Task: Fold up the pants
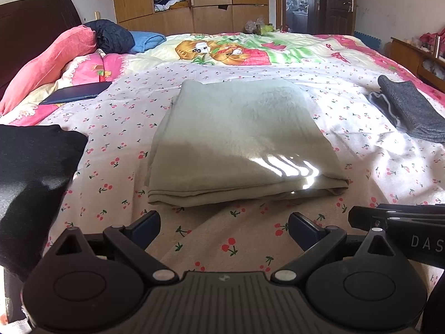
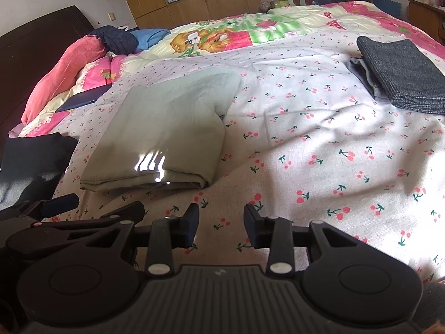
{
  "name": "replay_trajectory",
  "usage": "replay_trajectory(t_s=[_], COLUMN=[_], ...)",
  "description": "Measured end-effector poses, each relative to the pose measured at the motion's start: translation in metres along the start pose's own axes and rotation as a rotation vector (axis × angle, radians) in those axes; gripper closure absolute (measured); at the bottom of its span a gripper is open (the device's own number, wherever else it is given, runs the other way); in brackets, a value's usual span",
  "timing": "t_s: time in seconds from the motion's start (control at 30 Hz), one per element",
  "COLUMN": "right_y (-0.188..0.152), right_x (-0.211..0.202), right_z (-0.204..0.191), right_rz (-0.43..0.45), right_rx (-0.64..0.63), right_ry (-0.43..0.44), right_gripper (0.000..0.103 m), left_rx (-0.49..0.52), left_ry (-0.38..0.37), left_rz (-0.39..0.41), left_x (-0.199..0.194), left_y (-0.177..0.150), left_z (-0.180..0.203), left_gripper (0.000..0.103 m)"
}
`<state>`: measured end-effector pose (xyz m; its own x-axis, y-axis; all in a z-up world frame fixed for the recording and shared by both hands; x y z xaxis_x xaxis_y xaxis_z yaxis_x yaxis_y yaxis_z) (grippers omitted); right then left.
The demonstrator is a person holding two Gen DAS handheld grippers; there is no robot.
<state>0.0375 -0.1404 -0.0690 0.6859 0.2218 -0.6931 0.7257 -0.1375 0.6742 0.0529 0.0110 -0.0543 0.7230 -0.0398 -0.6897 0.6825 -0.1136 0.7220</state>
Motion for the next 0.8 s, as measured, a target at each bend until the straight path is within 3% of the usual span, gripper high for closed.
replay_trajectory(t_s=[0.8], right_y=[-0.0012], right_x=[0.0002], right_z=[0.0002], right_rz=[0.0], right_rx=[0.003], right_ry=[0.013], right_gripper=[0.066], left_rx=[0.004], left_ry=[0.014], left_rz=[0.008], left_x=[-0.003], left_y=[0.0], left_z=[-0.002], left_gripper=[0.0])
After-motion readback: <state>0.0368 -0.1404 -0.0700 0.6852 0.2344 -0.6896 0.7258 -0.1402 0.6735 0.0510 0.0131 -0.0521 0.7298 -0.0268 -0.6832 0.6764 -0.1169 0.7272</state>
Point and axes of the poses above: each gripper's, at about its wrist camera, not at the fingertips, and x roughly the way its jaws point, z to its right, y to its top, the point moved 7 cm from there along x, roughly the way its jaws point, and after that the axes turned 1 degree about y, right-handed, at the moved point
